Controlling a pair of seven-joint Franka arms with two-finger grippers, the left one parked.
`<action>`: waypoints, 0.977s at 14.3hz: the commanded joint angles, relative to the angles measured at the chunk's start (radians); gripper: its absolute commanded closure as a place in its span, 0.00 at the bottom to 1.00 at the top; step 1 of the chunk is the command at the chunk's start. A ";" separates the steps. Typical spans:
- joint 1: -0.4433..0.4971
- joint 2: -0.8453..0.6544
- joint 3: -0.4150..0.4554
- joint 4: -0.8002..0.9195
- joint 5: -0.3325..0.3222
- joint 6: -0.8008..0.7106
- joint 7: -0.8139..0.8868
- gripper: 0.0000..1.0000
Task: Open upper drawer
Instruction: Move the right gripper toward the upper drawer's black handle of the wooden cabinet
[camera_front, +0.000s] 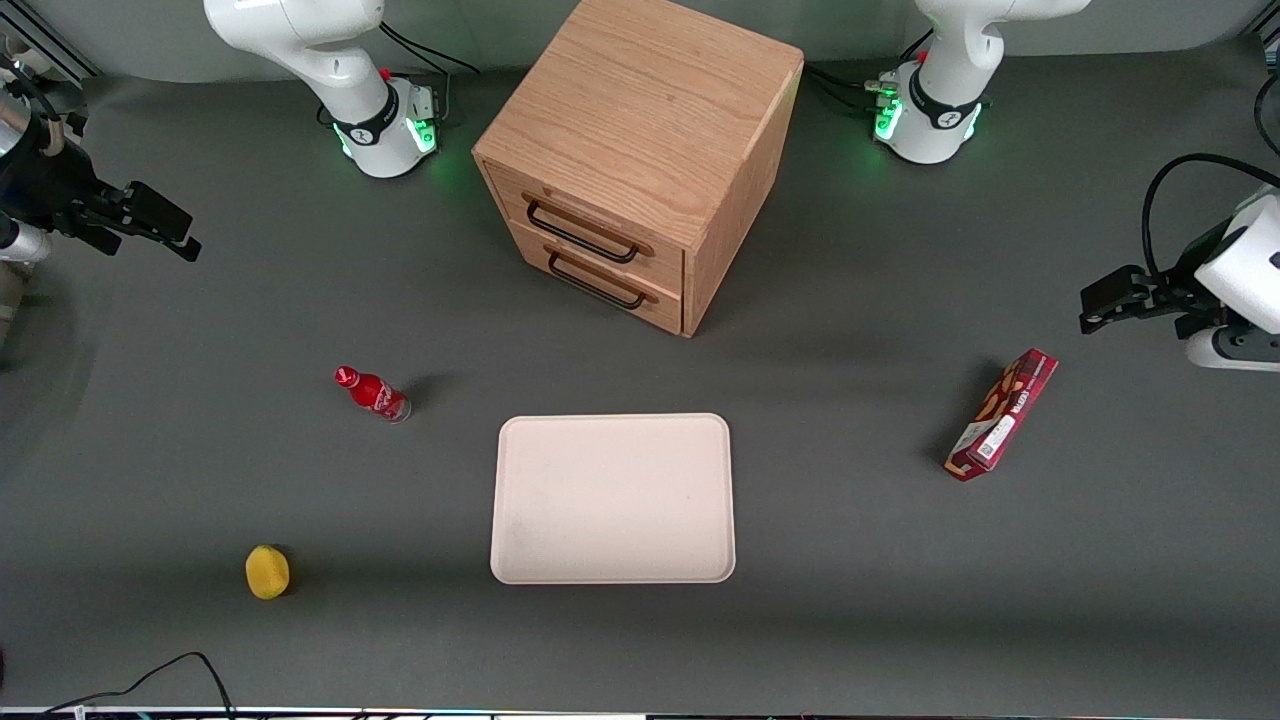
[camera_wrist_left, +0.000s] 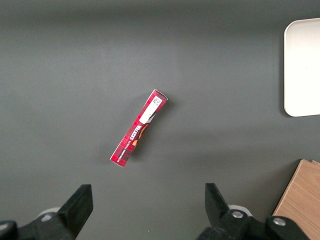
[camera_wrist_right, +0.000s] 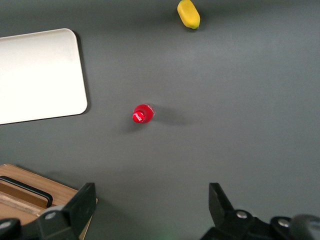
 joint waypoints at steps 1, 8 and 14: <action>0.005 0.013 -0.004 0.028 -0.009 -0.023 0.005 0.00; 0.016 0.005 0.037 0.050 0.012 -0.071 0.008 0.00; 0.017 0.058 0.251 0.142 0.235 -0.152 -0.004 0.00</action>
